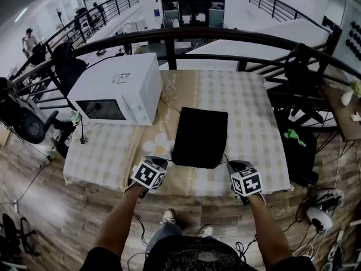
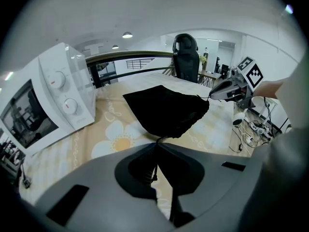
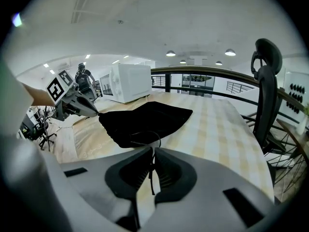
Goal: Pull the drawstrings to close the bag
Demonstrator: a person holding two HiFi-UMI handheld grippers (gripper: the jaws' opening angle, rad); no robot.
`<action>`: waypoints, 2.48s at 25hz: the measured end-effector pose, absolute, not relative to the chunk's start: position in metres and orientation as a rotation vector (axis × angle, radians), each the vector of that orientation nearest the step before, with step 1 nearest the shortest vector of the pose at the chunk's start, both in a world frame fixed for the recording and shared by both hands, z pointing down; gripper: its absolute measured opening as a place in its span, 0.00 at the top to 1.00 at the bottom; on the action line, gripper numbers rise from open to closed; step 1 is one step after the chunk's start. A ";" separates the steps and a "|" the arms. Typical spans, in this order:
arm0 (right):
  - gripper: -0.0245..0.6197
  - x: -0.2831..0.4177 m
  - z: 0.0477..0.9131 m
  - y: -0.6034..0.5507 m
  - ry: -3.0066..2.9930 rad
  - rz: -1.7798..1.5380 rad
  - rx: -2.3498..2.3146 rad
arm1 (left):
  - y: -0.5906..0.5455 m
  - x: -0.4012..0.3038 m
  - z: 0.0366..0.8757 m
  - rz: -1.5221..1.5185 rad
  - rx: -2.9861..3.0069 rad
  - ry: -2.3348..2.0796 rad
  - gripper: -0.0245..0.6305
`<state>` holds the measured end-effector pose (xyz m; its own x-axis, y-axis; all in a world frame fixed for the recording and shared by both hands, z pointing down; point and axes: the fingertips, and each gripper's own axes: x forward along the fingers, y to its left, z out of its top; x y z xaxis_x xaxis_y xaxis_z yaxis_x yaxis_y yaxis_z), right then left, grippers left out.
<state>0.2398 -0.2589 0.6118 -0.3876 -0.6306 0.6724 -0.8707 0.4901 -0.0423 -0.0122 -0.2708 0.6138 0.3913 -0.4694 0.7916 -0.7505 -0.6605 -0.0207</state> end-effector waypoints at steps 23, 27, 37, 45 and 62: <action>0.91 0.267 0.495 -0.303 -2.329 0.307 1.348 | -0.303 0.018 0.490 0.995 2.389 -1.442 0.92; 0.91 0.270 0.475 -0.310 -2.347 0.267 1.385 | -0.311 0.018 0.471 0.964 2.404 -1.486 0.92; 0.91 0.265 0.422 -0.323 -2.357 0.148 1.486 | -0.333 0.012 0.409 0.828 2.504 -1.586 0.92; 0.91 0.252 0.377 -0.323 -2.361 0.054 1.568 | -0.342 0.001 0.369 0.699 2.572 -1.634 0.92; 0.91 0.230 0.266 -0.299 -2.442 -0.191 1.734 | -0.320 -0.021 0.257 0.320 2.715 -1.737 0.92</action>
